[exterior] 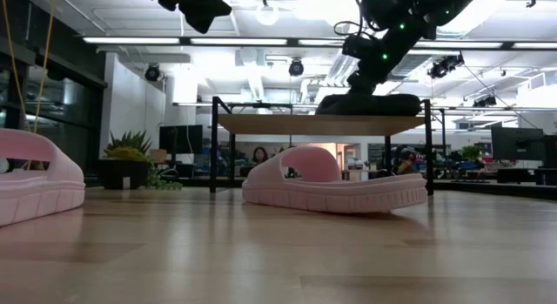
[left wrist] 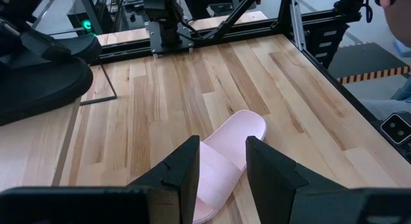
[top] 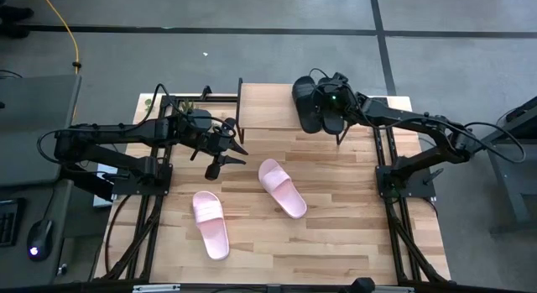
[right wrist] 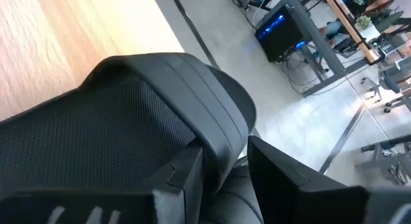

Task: Pick and place slides into the shelf
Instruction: Put the black slipper on the shelf, then put the right pink slipper on the shelf

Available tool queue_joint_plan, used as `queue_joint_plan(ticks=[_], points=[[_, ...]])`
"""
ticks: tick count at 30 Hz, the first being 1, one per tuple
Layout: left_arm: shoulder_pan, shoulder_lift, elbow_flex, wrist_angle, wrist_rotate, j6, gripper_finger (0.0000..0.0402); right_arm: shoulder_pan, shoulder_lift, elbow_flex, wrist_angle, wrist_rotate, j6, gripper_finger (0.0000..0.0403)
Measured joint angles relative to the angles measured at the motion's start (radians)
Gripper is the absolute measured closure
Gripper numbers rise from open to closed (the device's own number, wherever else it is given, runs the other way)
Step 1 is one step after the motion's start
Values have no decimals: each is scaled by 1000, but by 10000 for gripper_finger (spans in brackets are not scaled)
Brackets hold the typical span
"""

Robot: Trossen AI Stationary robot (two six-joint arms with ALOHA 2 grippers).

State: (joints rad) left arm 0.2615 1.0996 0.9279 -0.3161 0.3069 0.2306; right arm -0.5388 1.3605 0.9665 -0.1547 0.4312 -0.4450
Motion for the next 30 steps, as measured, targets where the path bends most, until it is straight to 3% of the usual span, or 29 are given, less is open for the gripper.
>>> queue_joint_plan(ticks=[4, 9, 19, 30], points=[[0, 0, 0, 0, 0, 0, 291, 0, 0, 0, 0, -13, 10, 295], [0, 0, 0, 0, 0, 0, 291, 0, -1, 0, 1, -104, 59, 295], [0, 0, 0, -1, 0, -1, 291, 1, -13, 2, -40, -80, 63, 295], [0, 0, 0, -26, -1, -17, 291, 20, -139, 2, -109, -185, 146, 295]])
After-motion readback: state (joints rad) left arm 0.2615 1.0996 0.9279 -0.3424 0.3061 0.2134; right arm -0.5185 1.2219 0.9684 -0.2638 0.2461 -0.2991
